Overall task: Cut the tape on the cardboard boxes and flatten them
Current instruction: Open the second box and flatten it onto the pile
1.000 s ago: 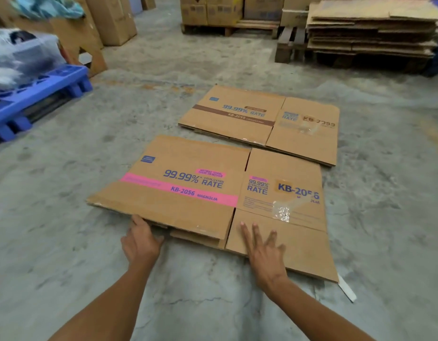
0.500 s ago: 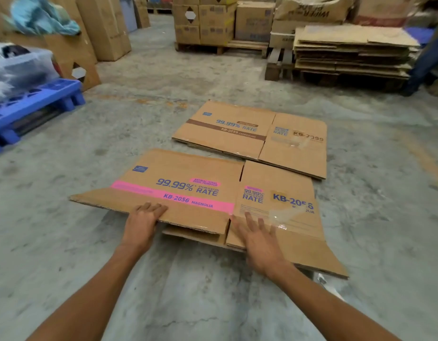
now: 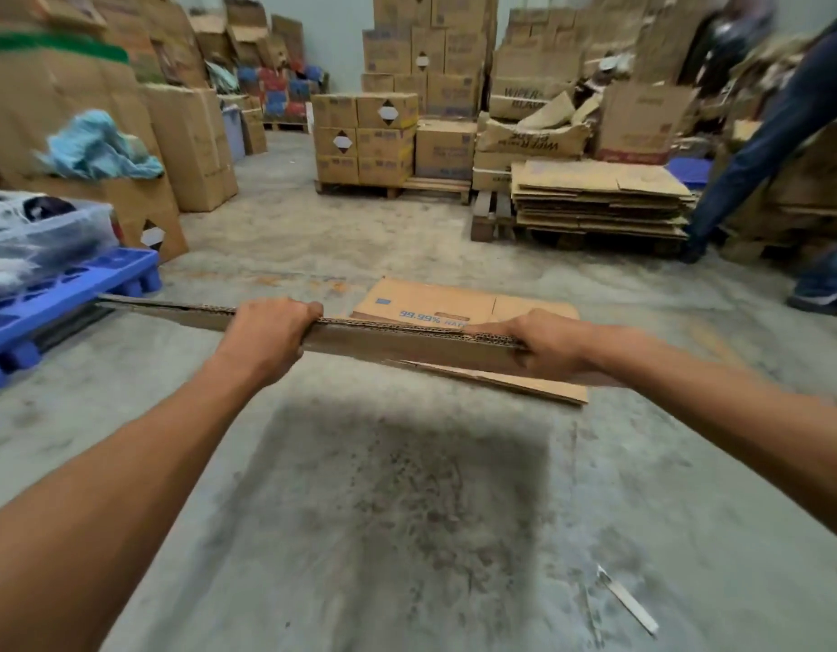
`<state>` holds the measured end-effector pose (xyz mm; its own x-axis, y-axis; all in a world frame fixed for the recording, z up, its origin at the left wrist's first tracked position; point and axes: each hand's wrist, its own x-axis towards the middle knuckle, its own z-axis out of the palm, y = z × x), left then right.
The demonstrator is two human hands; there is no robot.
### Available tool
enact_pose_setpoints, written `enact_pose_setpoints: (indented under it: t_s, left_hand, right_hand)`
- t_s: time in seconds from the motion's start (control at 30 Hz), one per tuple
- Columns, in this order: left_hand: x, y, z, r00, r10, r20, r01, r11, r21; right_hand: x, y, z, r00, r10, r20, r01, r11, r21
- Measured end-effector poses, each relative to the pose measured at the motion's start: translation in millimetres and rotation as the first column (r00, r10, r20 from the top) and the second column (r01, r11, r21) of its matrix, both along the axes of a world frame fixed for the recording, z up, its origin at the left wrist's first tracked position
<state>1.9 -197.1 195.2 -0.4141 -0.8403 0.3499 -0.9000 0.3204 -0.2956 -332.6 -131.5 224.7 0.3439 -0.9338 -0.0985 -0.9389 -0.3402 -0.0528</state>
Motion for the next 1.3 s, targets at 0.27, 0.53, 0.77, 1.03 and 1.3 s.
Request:
enact_pose_setpoints:
  t_s: [0.27, 0.53, 0.77, 1.03, 1.3]
  left_hand:
    - [-30.2, -70.5, 59.0, 0.975, -0.162, -0.151, 0.122, 0.961, -0.248]
    - [-112.5, -208.3, 21.0, 0.919, -0.337, -0.204, 0.226, 0.875, -0.427]
    - [-172.2, -354.0, -116.0, 0.952, -0.253, -0.173, 0.189, 0.928, -0.32]
    - [-153.9, -399.0, -357.6, 0.987, 0.107, -0.122, 0.029, 0.627, 0.779]
    - [-206.6, -410.2, -349.9, 0.979, 0.193, -0.067, -0.148, 0.896, 0.419]
  right_hand:
    - [-24.5, -42.1, 82.0, 0.989, -0.143, -0.034, 0.134, 0.971, -0.197]
    - [-109.9, -156.1, 37.9, 0.978, -0.116, -0.176, 0.022, 0.887, -0.462]
    - [-153.8, -287.7, -112.6, 0.949, -0.243, -0.199, 0.135, 0.888, -0.44]
    - [-173.8, -335.7, -371.6, 0.978, -0.206, -0.019, 0.205, 0.95, 0.237]
    - [-191.1, -377.5, -355.7, 0.915, -0.313, 0.255, 0.335, 0.941, -0.044]
